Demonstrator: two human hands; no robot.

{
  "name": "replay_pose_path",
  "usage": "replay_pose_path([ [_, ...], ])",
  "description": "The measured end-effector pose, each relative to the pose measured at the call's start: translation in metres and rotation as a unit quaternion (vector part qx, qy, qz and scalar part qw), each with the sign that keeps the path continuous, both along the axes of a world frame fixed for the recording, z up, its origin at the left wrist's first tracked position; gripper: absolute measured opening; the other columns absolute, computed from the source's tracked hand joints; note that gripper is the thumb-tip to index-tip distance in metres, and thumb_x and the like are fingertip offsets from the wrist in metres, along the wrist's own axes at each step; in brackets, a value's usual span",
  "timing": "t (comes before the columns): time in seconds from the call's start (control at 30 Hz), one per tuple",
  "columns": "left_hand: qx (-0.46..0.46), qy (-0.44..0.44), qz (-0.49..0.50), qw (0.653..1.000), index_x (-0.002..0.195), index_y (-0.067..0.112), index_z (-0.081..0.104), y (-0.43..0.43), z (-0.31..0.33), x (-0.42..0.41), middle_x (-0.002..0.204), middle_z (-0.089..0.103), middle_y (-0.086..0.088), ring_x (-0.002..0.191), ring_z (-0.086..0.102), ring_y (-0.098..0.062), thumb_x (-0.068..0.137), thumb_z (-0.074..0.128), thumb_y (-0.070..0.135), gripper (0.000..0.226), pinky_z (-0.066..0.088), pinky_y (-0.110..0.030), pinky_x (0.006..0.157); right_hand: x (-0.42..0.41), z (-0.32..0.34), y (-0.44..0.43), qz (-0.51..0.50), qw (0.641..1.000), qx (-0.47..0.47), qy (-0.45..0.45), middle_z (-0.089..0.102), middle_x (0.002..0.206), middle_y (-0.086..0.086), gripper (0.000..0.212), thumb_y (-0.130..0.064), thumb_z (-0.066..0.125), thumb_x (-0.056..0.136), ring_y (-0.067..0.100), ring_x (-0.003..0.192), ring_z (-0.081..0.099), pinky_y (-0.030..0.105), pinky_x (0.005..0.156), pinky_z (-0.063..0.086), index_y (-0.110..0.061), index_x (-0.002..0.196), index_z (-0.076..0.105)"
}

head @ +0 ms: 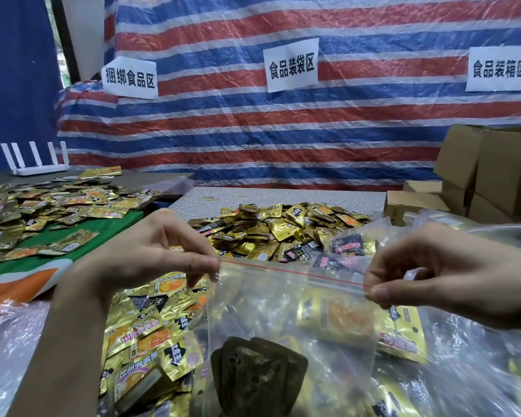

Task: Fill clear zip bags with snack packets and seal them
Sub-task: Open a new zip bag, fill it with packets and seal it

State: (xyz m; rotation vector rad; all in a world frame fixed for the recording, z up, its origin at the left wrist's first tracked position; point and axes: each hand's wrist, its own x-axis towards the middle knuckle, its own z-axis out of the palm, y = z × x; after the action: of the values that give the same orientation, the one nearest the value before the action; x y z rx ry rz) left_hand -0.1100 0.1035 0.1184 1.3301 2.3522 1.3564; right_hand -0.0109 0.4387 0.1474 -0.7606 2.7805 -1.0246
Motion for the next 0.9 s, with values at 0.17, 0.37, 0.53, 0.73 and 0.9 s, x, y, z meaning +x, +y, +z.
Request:
replay_pose_path([
  [0.17,0.003,0.000,0.005,1.000,0.077,0.018,0.081,0.000,0.000,0.001,0.064,0.069,-0.003,0.057,0.061,-0.014,0.080,0.072,0.024,0.011,0.047,-0.019,0.057,0.003,0.001,0.000,-0.024,0.999,0.023,-0.011,0.073,0.079,-0.001,0.027,-0.050,0.064,0.073,0.005,0.071,0.065,0.011,0.063,0.045,-0.025,0.077,0.075],
  [0.37,0.009,-0.011,0.011,1.000,0.078,0.020,0.082,0.000,0.001,0.005,0.065,0.069,-0.003,0.057,0.062,-0.014,0.079,0.074,0.036,0.017,0.048,-0.020,0.056,0.005,0.002,-0.001,-0.054,0.997,0.053,-0.013,0.073,0.075,-0.002,0.037,-0.058,0.061,0.069,0.007,0.067,0.064,0.015,0.060,0.047,-0.024,0.076,0.074],
  [0.53,0.019,0.005,0.043,0.999,0.077,0.017,0.079,-0.004,0.008,0.014,0.053,0.064,-0.014,0.043,0.059,-0.028,0.075,0.077,0.049,0.033,0.042,-0.021,0.041,0.011,0.004,-0.003,-0.035,0.996,0.080,0.002,0.071,0.076,0.000,0.046,-0.067,0.056,0.069,0.015,0.070,0.064,0.029,0.064,0.051,-0.024,0.074,0.072],
  [0.73,0.150,0.177,0.206,0.951,0.080,0.019,0.070,0.022,0.017,0.030,0.056,0.067,-0.010,0.037,0.060,-0.018,0.092,0.064,0.025,0.015,0.041,-0.016,0.034,0.009,0.003,-0.020,-0.015,0.999,0.026,0.015,0.071,0.072,-0.002,0.022,-0.043,0.067,0.086,0.007,0.064,0.064,0.021,0.060,0.051,-0.023,0.078,0.069],
  [0.9,0.212,0.235,0.312,0.896,0.090,0.017,0.061,0.110,-0.023,-0.004,0.071,0.071,0.002,0.062,0.068,-0.006,0.101,0.053,0.012,0.015,0.055,-0.021,0.053,-0.018,-0.019,-0.031,-0.112,0.987,0.115,-0.026,0.070,0.067,0.001,0.021,-0.030,0.068,0.087,0.003,0.055,0.057,0.025,0.055,0.049,-0.013,0.074,0.070],
])
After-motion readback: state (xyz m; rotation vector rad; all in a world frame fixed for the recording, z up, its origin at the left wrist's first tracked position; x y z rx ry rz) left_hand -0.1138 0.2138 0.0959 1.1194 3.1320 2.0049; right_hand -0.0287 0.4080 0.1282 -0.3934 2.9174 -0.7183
